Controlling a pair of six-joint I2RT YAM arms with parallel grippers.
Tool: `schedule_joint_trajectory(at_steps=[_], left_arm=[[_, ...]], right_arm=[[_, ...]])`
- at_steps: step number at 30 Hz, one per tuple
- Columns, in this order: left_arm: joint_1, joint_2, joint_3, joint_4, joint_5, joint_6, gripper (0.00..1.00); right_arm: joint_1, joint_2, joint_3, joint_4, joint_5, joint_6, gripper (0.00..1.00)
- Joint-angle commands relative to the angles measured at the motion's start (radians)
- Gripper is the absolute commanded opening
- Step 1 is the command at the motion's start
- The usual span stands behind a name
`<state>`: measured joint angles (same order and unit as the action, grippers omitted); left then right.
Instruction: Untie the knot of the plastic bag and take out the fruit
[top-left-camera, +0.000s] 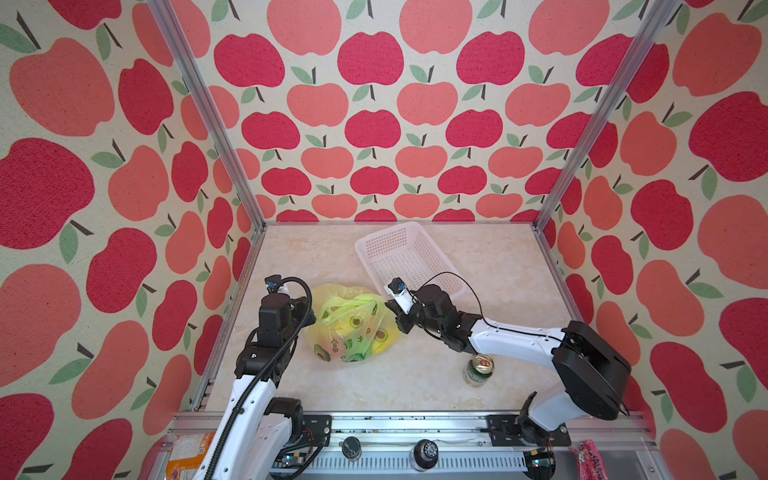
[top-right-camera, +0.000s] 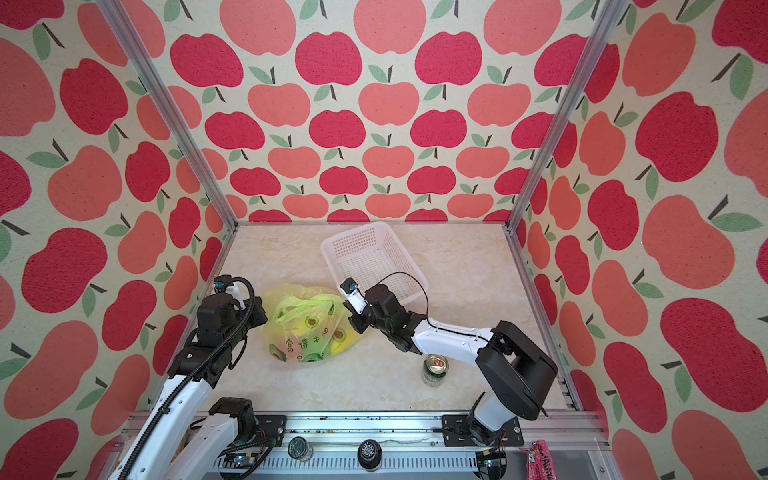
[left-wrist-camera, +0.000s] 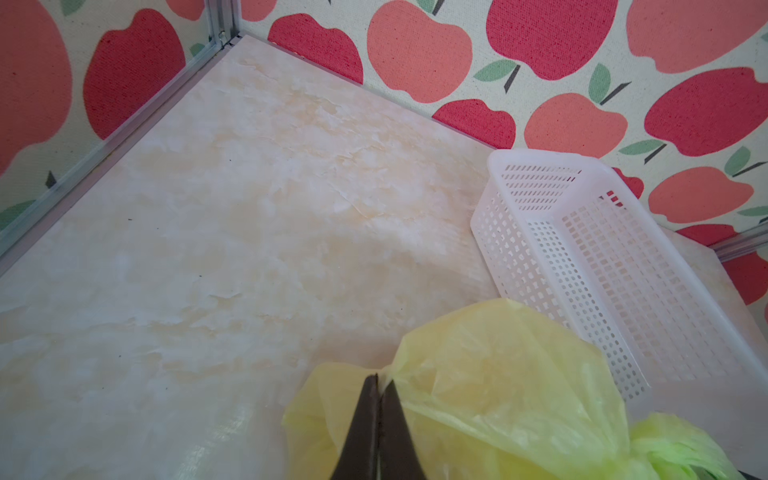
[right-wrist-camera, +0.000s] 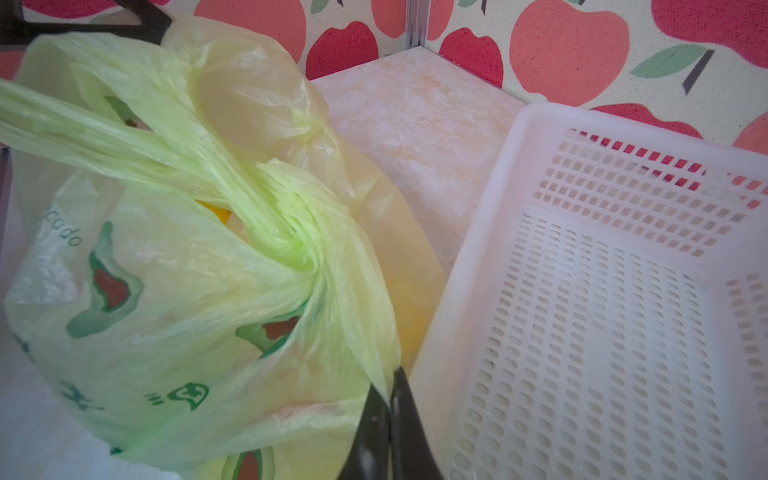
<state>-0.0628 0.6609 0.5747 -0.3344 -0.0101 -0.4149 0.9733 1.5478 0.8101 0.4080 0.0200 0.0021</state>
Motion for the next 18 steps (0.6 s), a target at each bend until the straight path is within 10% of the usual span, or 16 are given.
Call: schedule_joint_trajectory(at_steps=[1, 18], left_arm=[[0.073, -0.052, -0.023, -0.023, 0.011, -0.051, 0.0], [0.287, -0.053, -0.076, 0.021, 0.192, -0.116, 0.0]], right_arm=[[-0.014, -0.045, -0.046, 0.092, 0.073, 0.029, 0.0], [-0.138, -0.103, -0.231, 0.302, 0.131, 0.169, 0.0]])
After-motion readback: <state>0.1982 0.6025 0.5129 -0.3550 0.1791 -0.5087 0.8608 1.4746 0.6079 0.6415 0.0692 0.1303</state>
